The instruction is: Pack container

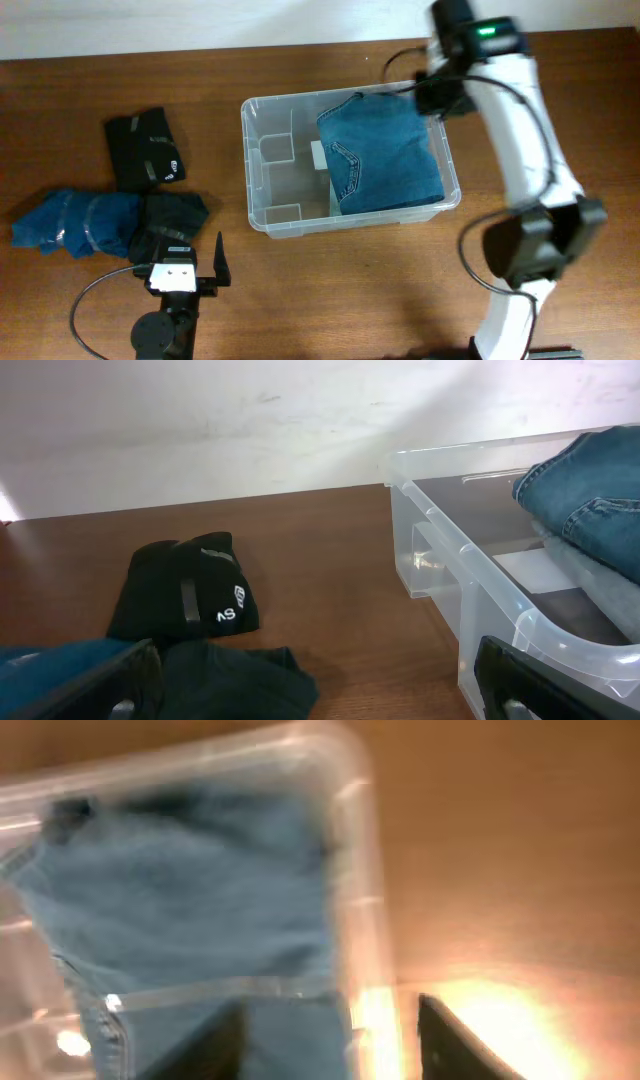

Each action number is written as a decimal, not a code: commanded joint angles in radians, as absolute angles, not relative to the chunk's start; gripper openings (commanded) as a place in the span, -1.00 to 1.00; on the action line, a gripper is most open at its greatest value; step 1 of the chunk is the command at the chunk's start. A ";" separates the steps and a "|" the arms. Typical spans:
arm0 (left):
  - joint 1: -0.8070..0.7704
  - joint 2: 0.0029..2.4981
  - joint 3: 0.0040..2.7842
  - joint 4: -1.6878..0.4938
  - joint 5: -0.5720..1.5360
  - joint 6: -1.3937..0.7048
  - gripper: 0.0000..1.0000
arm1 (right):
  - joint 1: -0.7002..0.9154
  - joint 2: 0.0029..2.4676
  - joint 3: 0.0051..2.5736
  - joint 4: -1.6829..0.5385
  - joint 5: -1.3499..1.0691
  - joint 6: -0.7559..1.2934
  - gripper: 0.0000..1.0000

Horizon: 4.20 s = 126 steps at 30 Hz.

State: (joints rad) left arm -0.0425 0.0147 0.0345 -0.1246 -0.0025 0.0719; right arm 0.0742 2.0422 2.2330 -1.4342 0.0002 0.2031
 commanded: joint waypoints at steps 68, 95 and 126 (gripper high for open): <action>0.605 1.962 1.457 -0.844 -0.040 -0.660 0.99 | -0.463 2.022 2.231 -1.440 0.008 0.271 0.97; 0.605 2.132 1.458 -0.859 0.076 -0.543 -0.83 | -0.463 2.022 2.231 -1.440 0.008 0.271 0.97; 0.028 2.132 2.489 -1.455 0.336 -0.117 -0.98 | -0.463 2.022 2.231 -1.440 0.008 0.271 0.97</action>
